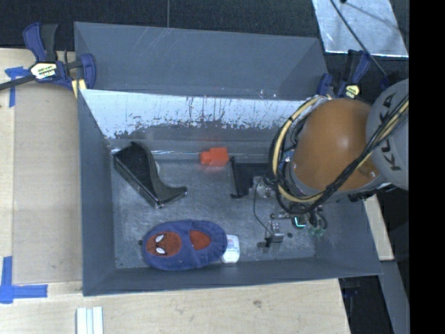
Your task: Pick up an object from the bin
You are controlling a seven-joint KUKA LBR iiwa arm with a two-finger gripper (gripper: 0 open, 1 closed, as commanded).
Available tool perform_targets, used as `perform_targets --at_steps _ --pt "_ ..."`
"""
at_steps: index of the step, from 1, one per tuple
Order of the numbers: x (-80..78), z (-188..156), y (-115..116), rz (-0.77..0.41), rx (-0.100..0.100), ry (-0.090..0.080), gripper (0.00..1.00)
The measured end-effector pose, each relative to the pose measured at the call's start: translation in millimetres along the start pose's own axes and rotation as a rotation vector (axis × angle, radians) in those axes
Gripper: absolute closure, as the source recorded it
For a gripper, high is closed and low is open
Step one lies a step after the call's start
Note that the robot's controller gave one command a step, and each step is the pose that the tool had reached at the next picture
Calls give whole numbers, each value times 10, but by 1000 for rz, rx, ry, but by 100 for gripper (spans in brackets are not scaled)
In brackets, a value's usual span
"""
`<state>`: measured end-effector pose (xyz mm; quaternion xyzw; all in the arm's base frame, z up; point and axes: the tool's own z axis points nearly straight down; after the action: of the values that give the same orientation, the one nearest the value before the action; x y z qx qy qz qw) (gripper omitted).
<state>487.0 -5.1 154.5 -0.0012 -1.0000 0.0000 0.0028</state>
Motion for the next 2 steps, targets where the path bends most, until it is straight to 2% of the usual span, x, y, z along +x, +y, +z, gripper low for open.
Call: perform_targets --at_steps 1,2 --pt "-103 848 472 -334 0 -4 0" --pt "-1093 514 465 -284 1 -16 0"
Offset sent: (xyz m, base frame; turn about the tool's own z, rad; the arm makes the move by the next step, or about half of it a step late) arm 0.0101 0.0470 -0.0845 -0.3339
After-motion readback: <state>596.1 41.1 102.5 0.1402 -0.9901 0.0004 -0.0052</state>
